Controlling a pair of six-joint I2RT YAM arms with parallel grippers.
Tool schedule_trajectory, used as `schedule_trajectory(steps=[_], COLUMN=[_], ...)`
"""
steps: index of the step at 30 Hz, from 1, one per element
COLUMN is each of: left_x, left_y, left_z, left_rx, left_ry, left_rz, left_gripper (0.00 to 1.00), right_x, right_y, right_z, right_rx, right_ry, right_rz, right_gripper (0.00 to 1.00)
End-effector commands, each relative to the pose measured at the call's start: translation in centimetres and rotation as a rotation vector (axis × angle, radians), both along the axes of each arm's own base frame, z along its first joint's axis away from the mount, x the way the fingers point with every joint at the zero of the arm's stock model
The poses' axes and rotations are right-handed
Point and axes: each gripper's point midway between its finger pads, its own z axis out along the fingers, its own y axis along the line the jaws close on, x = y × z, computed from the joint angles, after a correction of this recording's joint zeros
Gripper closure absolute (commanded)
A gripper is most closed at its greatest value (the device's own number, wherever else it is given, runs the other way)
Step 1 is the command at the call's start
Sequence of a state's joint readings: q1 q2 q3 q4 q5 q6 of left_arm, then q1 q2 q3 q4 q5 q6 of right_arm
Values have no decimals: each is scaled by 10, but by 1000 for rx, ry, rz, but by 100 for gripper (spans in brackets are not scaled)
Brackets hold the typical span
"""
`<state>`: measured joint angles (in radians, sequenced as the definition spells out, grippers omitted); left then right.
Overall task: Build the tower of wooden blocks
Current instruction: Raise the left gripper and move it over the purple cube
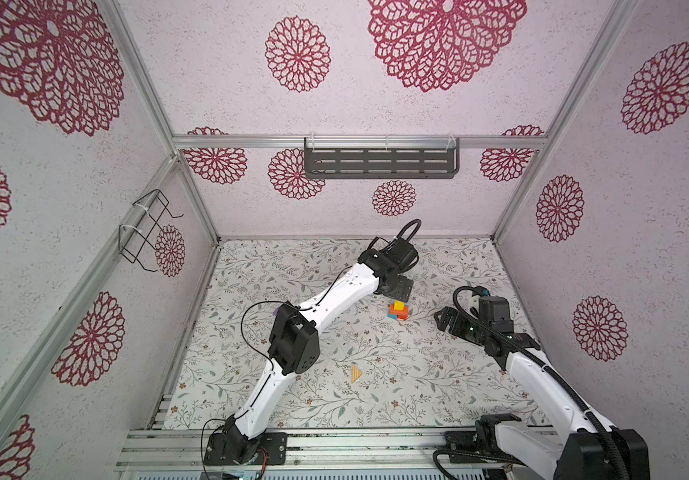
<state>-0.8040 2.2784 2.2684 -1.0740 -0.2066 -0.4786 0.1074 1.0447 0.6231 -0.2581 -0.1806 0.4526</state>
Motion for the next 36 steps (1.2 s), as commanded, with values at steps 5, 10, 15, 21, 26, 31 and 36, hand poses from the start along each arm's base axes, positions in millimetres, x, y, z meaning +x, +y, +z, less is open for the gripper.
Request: schedule_trajectory(steps=[5, 10, 15, 21, 26, 31, 36], left_x=[12, 7, -6, -22, -36, -42, -39], left_y=[72, 130, 179, 244, 288, 316, 327], left_z=[43, 42, 22, -18, -52, -79, -101], left_rx=[-17, -9, -14, -21, 0, -1, -27], left_ry=[-103, -89, -45, 26, 70, 107, 150], left_rz=[144, 261, 360, 569, 719, 819, 866], left_gripper=[3, 0, 11, 17, 14, 14, 14], right_x=[12, 24, 38, 57, 66, 70, 69], right_y=[7, 22, 50, 86, 107, 113, 112], right_z=[43, 61, 72, 79, 87, 90, 85], right_rx=[-21, -26, -38, -55, -53, -50, -65], right_ry=[-97, -130, -154, -152, -169, -181, -174], right_rz=[30, 56, 115, 194, 247, 265, 277], right_gripper=[1, 3, 5, 6, 6, 6, 7])
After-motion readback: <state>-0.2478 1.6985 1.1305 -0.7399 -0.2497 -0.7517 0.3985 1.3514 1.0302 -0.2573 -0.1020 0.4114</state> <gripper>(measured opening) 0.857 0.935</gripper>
